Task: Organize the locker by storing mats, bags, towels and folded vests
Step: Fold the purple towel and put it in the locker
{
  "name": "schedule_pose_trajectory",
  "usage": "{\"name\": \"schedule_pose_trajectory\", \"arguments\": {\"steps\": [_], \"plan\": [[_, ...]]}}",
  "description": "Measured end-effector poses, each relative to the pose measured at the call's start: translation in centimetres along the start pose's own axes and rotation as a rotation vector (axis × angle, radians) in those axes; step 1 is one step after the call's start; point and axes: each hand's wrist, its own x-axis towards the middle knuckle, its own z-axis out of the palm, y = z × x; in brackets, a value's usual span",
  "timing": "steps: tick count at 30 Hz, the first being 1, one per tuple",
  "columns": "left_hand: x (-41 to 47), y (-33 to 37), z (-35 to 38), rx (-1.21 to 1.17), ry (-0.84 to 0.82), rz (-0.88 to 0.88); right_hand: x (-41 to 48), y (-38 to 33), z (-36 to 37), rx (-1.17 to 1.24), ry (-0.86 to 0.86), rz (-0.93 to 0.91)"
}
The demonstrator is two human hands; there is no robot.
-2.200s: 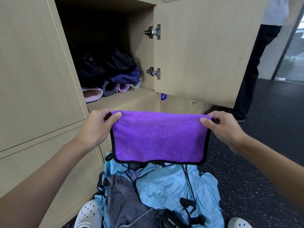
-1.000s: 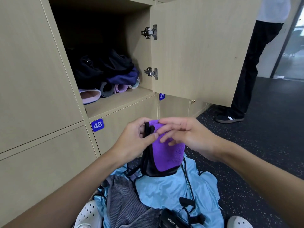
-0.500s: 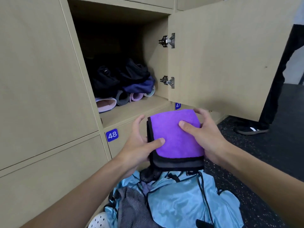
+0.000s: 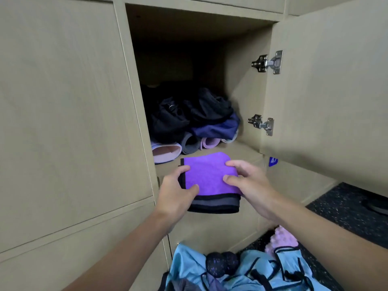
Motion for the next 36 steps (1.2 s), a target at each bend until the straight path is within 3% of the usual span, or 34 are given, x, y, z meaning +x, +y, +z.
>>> {"name": "schedule_pose_trajectory", "arguments": {"steps": [8, 11, 14, 20, 23, 27, 29, 36], "plan": [[4.9, -0.5, -0.5, 0.385, 0.097, 0.135, 10.8, 0.2, 4.5, -0.063, -0.033, -0.122], [7.0, -1.3, 0.2, 0.58, 0.174, 0.187, 15.2, 1.5, 5.4, -0.425, -0.256, -0.152], [8.0, -3.1, 0.7, 0.732, 0.07, 0.151, 17.4, 3.9, 5.0, -0.803, -0.433, -0.24], [10.0, -5.0, 1.4, 1.02, -0.051, 0.088, 18.4, 4.9, 5.6, -0.899, -0.518, -0.382], [10.1, -5.4, 1.9, 1.179, -0.049, 0.072, 18.5, 5.0, 5.8, -0.826, -0.551, -0.385], [10.0, -5.9, 1.8, 1.411, -0.064, 0.164, 18.5, 5.4, 6.1, -0.779, -0.622, -0.383], [10.1, -6.0, 1.6, 1.48, -0.12, 0.239, 18.5, 5.3, 6.2, -0.784, -0.596, -0.379], [10.3, -7.0, 1.2, 1.446, -0.136, 0.219, 14.8, 6.1, 3.9, -0.898, -0.409, -0.46]]}}
